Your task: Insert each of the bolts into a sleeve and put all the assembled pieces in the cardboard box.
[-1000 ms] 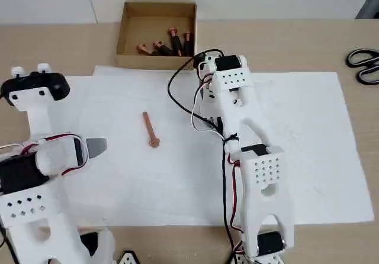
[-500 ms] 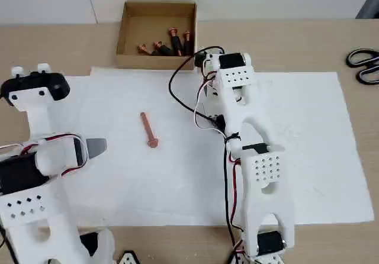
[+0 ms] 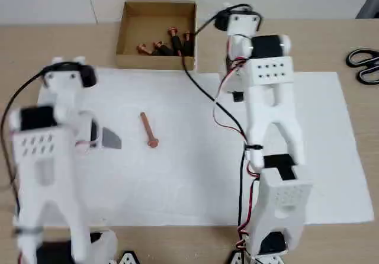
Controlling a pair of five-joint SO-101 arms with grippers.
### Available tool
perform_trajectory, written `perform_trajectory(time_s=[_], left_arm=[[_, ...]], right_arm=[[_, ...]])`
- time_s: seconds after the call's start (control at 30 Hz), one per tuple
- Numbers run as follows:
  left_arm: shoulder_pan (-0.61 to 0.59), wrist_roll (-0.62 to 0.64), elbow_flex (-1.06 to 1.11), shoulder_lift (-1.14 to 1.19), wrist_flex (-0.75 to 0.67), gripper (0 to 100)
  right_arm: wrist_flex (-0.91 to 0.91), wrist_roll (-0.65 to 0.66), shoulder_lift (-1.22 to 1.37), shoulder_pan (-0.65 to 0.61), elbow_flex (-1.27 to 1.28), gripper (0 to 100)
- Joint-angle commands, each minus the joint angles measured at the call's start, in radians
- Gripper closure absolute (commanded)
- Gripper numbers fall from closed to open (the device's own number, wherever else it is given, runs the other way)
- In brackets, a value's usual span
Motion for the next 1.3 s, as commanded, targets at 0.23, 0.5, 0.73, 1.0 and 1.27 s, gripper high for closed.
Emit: perform_trajectory(time_s=[0.23,0.5,0.73,1.0,1.27], left_arm=[[0.212,0.167,-0.348,0.497,-0.071,70],[0.275,0.319,-0.450,0.730,-0.087,70],[0.275,0.324,-0.458,0.813,-0.112,83],[0.276,0.321,-0.456,0.821,-0.124,88],[0.354,0.235,-0.456,0.812,-0.104,99]], right_arm=[[0.018,0.009,-0.148,0.090,0.078,99.5],[0.016,0.009,-0.147,0.090,0.078,99.5],[0.012,0.009,-0.142,0.087,0.078,99.5],[0.012,0.009,-0.142,0.087,0.078,99.5],[0.012,0.009,-0.142,0.087,0.078,99.5]])
